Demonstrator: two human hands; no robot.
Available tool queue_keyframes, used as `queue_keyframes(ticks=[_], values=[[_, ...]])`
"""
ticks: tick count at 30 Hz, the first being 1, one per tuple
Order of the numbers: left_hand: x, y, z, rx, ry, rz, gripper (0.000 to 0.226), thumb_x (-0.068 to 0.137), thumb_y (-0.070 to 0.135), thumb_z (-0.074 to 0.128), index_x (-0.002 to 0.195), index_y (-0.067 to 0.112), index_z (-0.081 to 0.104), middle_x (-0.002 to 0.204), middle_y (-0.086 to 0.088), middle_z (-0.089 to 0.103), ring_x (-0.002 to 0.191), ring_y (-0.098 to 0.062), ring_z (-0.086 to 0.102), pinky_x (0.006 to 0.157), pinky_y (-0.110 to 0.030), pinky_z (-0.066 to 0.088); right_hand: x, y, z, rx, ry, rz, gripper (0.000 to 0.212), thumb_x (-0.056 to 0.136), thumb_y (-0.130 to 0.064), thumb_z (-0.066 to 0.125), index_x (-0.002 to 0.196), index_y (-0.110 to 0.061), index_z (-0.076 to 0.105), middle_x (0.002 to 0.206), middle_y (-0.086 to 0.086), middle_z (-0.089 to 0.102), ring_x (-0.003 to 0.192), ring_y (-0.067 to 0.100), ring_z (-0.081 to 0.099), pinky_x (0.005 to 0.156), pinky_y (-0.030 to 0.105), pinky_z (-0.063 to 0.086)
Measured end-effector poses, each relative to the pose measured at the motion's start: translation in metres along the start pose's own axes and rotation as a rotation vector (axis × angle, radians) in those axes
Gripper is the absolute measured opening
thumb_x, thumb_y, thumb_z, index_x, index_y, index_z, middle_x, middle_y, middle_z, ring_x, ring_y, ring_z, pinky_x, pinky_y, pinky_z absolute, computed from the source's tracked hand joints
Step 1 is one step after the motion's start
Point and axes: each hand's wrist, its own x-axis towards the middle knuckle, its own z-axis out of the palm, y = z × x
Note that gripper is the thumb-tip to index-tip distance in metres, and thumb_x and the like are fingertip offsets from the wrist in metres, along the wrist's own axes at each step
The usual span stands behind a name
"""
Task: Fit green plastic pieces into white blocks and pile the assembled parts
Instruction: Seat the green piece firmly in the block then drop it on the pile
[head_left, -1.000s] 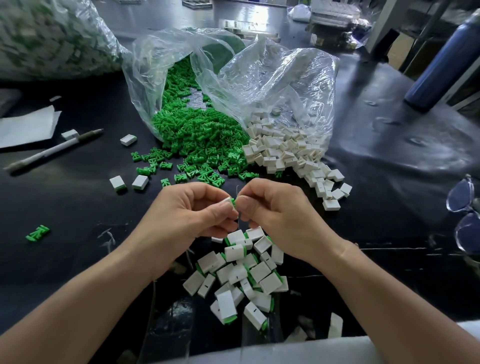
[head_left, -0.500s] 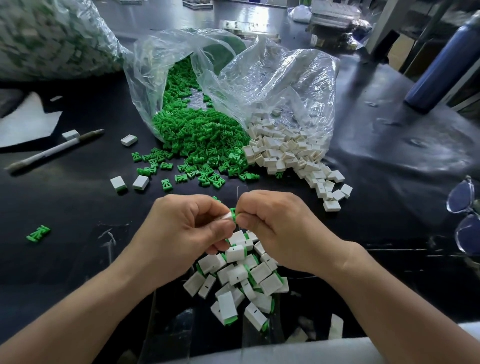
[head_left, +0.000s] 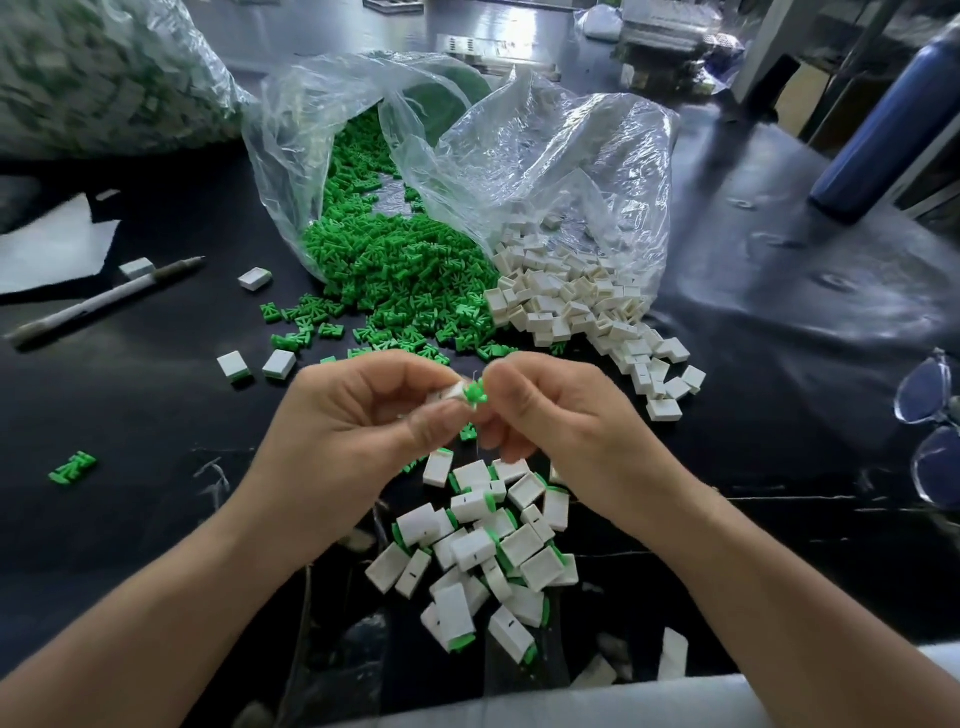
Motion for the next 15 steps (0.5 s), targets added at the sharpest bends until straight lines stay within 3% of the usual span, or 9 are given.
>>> queue_keyframes(ticks=[3,6,11,13,15], values=[[0.0,0.0,0.0,-0.063,-0.007,-0.001,0.017,0.059,0.014,0.077,0.076,0.014,0.073,0.097,-0.007,0.071,0.084,-0.014,0.069,0.067,-0.024,0.056,0.0,-0.001,0.005,0.376,-0.195,0.16,0.047,0.08,-0.053,0.036,0.086,-0.013,0.06,0.076,-0.001,0.063,0.066,0.011,0.058,0.062,0.021,0.046],[-0.002,0.001,0.0,-0.111,-0.033,-0.017,0.016,0.061,0.021,0.067,0.075,0.019,0.075,0.085,0.002,0.074,0.071,-0.015,0.066,0.058,-0.022,0.055,0.002,-0.004,0.012,0.619,-0.319,0.252,0.052,0.082,-0.056,0.035,0.096,-0.011,0.058,0.075,0.0,0.063,0.067,0.012,0.058,0.063,0.022,0.046],[-0.003,0.002,0.002,-0.086,-0.062,0.034,0.028,0.065,0.018,0.065,0.092,0.013,0.071,0.078,-0.011,0.071,0.053,-0.032,0.055,0.052,-0.029,0.054,0.001,-0.005,0.014,0.644,-0.324,0.271,0.047,0.082,-0.049,0.035,0.081,-0.008,0.058,0.069,0.001,0.062,0.061,0.01,0.055,0.059,0.02,0.046],[-0.003,0.001,0.003,-0.094,-0.075,0.059,0.026,0.067,0.013,0.064,0.09,0.006,0.07,0.083,-0.018,0.069,0.053,-0.039,0.055,0.051,-0.035,0.055,0.0,-0.003,0.015,0.621,-0.307,0.267,0.042,0.083,-0.048,0.037,0.076,-0.012,0.059,0.066,-0.001,0.06,0.059,0.01,0.053,0.057,0.019,0.045],[-0.003,0.001,0.004,-0.106,-0.085,0.063,0.022,0.067,0.009,0.062,0.087,0.003,0.07,0.085,-0.016,0.069,0.053,-0.033,0.06,0.051,-0.033,0.054,-0.001,-0.002,0.017,0.6,-0.286,0.278,0.042,0.08,-0.051,0.041,0.074,-0.013,0.057,0.062,-0.004,0.057,0.057,0.008,0.049,0.054,0.018,0.043]])
